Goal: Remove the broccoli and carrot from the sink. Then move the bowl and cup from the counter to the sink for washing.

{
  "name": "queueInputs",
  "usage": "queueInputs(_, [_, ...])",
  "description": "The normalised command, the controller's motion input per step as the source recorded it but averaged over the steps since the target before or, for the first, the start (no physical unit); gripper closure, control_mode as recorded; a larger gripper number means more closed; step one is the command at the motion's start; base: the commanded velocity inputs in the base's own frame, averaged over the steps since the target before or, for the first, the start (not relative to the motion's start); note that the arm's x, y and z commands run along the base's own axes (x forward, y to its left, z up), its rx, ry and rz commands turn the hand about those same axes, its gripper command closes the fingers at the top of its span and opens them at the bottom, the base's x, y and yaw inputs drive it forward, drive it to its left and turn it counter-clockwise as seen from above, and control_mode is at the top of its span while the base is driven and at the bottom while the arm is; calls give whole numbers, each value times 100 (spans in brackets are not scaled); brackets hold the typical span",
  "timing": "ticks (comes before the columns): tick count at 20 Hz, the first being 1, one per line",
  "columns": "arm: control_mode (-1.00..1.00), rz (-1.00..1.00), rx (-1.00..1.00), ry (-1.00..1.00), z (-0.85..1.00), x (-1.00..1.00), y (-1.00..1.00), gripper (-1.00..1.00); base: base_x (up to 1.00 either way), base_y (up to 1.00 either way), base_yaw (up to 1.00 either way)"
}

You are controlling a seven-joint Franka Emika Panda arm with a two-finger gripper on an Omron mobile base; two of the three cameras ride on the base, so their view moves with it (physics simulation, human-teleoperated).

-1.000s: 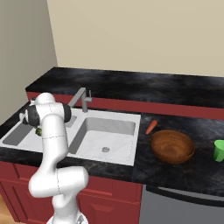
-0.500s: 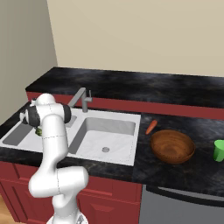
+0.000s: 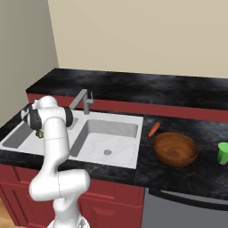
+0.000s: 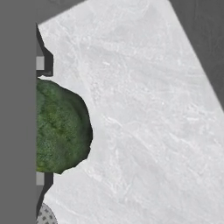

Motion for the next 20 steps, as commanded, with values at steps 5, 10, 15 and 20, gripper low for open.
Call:
queueInputs(5, [-100, -3, 0, 10, -14, -15, -1, 100, 0, 0, 0])
queueInputs(10, [-100, -2, 0, -1, 4, -23, -5, 100, 0, 0, 0])
queueInputs(15, [-100, -1, -1, -6, 19, -23, -8, 100, 0, 0, 0])
queueInputs(20, [-100, -1, 0, -9, 25, -25, -13, 100, 0, 0, 0])
